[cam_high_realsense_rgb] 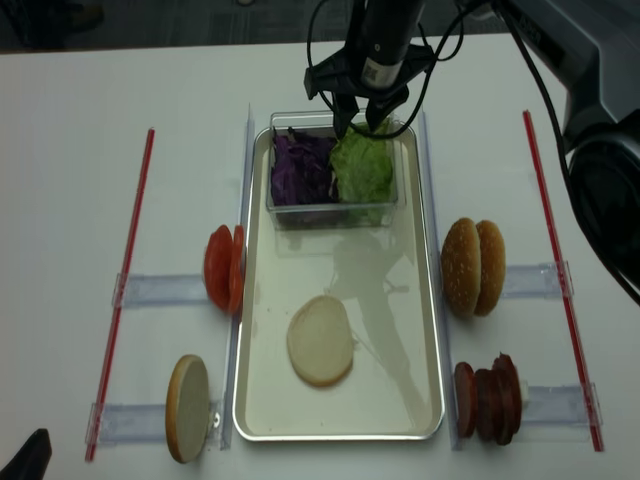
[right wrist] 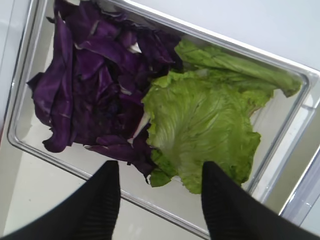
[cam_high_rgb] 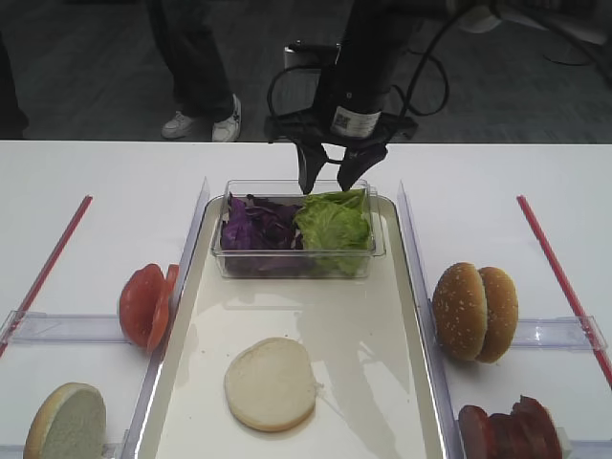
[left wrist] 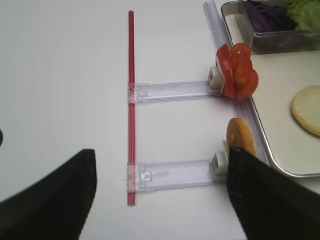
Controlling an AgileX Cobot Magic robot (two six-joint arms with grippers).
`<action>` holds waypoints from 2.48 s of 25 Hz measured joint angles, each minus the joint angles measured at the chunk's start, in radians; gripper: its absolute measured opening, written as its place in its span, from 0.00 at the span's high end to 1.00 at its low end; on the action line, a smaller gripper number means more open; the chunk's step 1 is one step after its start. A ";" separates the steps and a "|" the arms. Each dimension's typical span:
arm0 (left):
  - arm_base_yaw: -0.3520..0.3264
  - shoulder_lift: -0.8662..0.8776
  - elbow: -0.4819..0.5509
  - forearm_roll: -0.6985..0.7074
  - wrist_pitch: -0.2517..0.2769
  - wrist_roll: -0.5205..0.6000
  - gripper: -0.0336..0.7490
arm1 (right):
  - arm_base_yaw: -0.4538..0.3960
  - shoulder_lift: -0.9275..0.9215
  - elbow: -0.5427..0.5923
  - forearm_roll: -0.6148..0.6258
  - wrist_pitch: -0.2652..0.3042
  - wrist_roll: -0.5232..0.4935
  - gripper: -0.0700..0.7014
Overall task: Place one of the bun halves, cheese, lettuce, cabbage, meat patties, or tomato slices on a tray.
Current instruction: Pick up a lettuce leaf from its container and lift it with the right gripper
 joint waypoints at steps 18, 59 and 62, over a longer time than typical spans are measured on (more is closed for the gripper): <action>0.000 0.000 0.000 0.000 0.000 0.000 0.30 | 0.000 0.120 -0.059 -0.031 -0.005 0.002 0.39; 0.000 0.000 0.000 0.000 0.000 0.000 0.30 | 0.002 0.197 -0.071 -0.078 -0.009 0.025 0.78; 0.000 0.000 0.000 0.000 0.000 0.000 0.30 | 0.002 0.195 -0.071 -0.078 -0.009 0.025 0.79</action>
